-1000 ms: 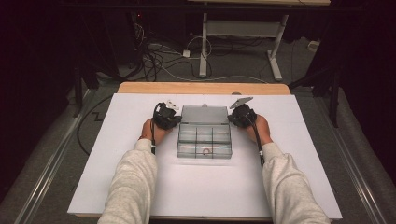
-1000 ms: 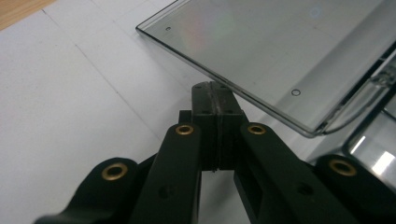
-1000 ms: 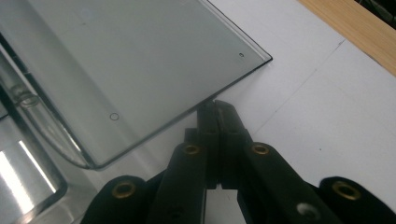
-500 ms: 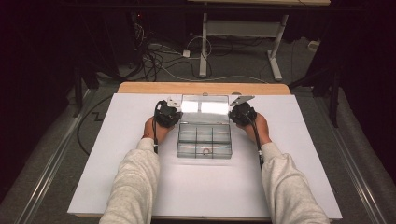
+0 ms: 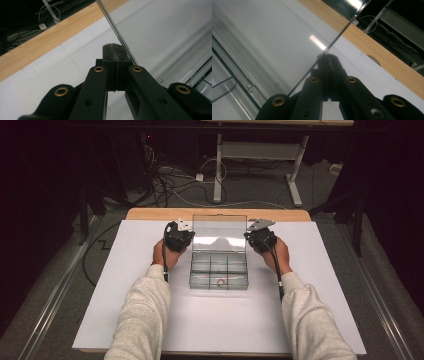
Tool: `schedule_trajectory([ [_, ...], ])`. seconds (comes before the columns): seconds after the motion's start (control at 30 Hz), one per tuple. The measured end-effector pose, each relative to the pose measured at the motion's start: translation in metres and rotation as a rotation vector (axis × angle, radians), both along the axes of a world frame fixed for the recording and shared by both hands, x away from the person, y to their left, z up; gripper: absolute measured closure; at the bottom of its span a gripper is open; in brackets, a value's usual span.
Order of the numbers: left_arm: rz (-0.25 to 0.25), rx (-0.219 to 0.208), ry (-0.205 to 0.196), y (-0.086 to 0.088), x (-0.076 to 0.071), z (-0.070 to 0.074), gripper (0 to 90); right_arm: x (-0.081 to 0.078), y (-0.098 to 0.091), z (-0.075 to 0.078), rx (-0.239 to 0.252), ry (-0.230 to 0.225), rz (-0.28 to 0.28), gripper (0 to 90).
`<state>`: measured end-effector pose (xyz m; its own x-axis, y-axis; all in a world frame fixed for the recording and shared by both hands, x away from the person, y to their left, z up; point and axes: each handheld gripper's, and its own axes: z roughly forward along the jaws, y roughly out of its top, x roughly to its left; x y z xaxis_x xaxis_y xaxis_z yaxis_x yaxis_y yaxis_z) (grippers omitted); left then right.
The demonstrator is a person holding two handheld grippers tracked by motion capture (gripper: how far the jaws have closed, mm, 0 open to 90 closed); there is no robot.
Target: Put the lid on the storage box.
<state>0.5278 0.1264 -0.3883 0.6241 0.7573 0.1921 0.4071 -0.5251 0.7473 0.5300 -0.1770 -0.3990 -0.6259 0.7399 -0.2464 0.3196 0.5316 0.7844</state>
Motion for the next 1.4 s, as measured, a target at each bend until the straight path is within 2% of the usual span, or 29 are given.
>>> schedule_trajectory([
  [0.23, -0.018, -0.002, -0.042, -0.003, -0.006, 0.013, 87.4, -0.008, 0.001, 0.011, 0.039, -0.039, 0.008, 90.0],
  [0.3, -0.02, 0.009, -0.068, -0.003, -0.008, 0.017, 87.4, -0.01, 0.002, 0.014, 0.026, -0.053, 0.007, 90.0],
  [0.43, -0.024, 0.011, -0.083, -0.003, -0.01, 0.023, 87.4, -0.013, 0.001, 0.018, 0.047, -0.057, 0.002, 90.0],
  [0.6, -0.031, 0.014, -0.097, -0.003, -0.012, 0.028, 87.4, -0.016, 0.0, 0.021, 0.06, -0.067, 0.001, 90.0],
  [0.8, -0.031, -0.013, -0.106, -0.002, -0.017, 0.033, 87.3, -0.02, 0.0, 0.025, 0.057, -0.094, -0.004, 89.1],
  [0.93, -0.03, -0.013, -0.122, -0.002, -0.02, 0.037, 87.4, -0.025, 0.0, 0.028, 0.055, -0.108, -0.009, 90.0],
  [1.03, -0.032, -0.015, -0.124, -0.002, -0.022, 0.038, 87.4, -0.028, -0.002, 0.031, 0.07, -0.113, -0.005, 90.0],
  [1.4, -0.028, 0.015, -0.149, -0.004, -0.032, 0.045, 87.3, -0.037, -0.006, 0.04, 0.12, -0.125, 0.015, 90.0],
])
